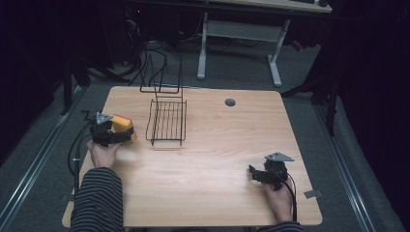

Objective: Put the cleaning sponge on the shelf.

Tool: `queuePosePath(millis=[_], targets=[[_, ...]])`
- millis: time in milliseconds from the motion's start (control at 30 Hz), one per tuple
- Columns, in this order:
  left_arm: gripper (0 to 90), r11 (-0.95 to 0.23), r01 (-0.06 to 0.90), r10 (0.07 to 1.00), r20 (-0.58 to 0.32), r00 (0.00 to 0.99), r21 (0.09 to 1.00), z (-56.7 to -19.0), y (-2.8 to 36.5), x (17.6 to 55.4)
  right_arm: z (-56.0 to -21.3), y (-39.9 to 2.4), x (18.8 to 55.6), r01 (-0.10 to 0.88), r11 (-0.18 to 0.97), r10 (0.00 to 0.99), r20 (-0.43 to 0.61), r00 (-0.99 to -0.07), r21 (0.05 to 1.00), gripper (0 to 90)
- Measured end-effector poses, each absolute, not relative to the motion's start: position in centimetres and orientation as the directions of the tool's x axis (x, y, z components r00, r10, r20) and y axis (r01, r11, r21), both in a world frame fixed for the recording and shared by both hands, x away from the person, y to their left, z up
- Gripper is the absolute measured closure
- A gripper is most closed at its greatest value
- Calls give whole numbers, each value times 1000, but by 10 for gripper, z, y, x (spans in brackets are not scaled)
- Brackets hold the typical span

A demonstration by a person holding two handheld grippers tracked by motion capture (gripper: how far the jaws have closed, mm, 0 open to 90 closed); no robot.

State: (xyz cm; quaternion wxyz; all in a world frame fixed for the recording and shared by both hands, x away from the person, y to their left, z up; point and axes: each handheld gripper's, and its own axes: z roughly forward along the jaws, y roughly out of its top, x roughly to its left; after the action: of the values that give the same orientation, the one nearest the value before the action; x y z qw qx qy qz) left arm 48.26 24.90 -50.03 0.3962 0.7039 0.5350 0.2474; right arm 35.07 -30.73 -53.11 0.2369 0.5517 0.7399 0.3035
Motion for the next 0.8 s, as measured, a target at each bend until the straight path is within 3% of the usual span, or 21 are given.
queuePosePath(millis=[800], targets=[[23, -121, 602, 951, -82, 299, 790, -520, 242, 493, -531, -307, 351, 674, 204, 961, -15, -276, 710, 204]])
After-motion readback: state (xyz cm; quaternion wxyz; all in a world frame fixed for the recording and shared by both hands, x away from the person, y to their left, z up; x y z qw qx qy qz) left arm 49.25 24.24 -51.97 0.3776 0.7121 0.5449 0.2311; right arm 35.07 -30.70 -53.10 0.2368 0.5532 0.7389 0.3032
